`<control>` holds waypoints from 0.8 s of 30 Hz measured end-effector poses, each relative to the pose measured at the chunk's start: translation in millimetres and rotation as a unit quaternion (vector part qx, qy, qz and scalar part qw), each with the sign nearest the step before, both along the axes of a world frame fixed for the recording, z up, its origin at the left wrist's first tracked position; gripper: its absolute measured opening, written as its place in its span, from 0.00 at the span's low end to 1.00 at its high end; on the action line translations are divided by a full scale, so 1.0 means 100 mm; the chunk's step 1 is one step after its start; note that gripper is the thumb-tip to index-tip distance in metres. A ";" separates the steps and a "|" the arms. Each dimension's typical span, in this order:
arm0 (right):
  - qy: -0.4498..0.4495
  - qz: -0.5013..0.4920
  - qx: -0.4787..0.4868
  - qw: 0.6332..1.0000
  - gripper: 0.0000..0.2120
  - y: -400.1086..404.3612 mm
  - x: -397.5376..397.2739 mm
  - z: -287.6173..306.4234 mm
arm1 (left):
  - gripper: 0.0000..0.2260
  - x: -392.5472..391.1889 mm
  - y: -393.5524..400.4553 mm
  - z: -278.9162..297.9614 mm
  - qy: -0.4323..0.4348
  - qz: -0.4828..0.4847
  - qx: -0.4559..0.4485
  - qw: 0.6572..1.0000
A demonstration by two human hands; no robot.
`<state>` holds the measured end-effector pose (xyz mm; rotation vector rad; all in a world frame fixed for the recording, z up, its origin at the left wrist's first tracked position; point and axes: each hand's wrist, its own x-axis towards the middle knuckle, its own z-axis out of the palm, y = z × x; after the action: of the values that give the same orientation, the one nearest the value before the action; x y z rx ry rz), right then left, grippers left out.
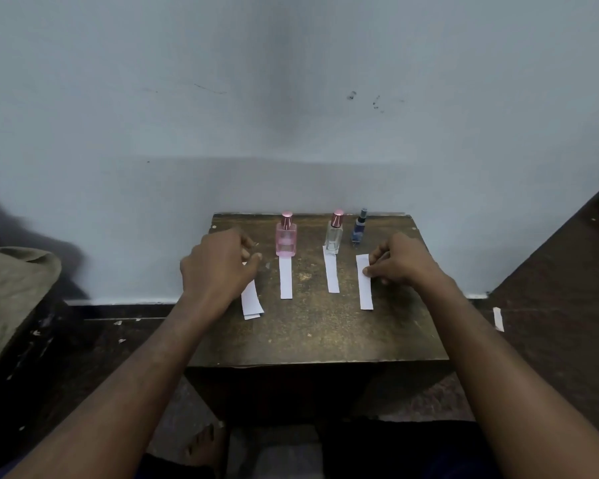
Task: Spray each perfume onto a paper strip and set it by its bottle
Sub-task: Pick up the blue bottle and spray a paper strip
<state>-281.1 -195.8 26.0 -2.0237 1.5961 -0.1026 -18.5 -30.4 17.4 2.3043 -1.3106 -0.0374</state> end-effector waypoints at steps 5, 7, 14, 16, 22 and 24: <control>0.003 -0.008 -0.016 1.000 0.08 -0.02 -0.05 -0.02 | 0.03 -0.41 -0.15 0.06 0.021 -0.168 -0.040 0.985; 0.012 -0.013 -0.023 1.000 0.09 -0.01 -0.06 -0.01 | 0.06 -0.67 -0.22 0.00 0.016 -0.227 -0.016 0.974; -0.129 -0.083 -0.194 0.969 0.02 -0.09 -0.03 -0.03 | 0.18 -1.29 -0.47 -0.17 -0.072 -0.243 0.010 0.967; -0.179 -0.083 -0.197 0.960 0.04 -0.12 0.02 -0.04 | 0.18 -1.36 -0.55 -0.19 -0.084 -0.232 0.019 0.969; -0.168 -0.026 -0.201 0.965 0.14 -0.18 0.15 -0.07 | 0.17 -1.49 -0.67 -0.28 -0.098 -0.214 0.037 0.971; -0.170 -0.012 -0.204 0.964 0.15 -0.21 0.14 -0.08 | 0.17 -1.50 -0.70 -0.29 -0.089 -0.220 0.032 0.971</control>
<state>-266.9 -217.2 17.7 -2.1349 1.4637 -0.8042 -168.8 -100.7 -11.2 2.0601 -1.9186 -0.0199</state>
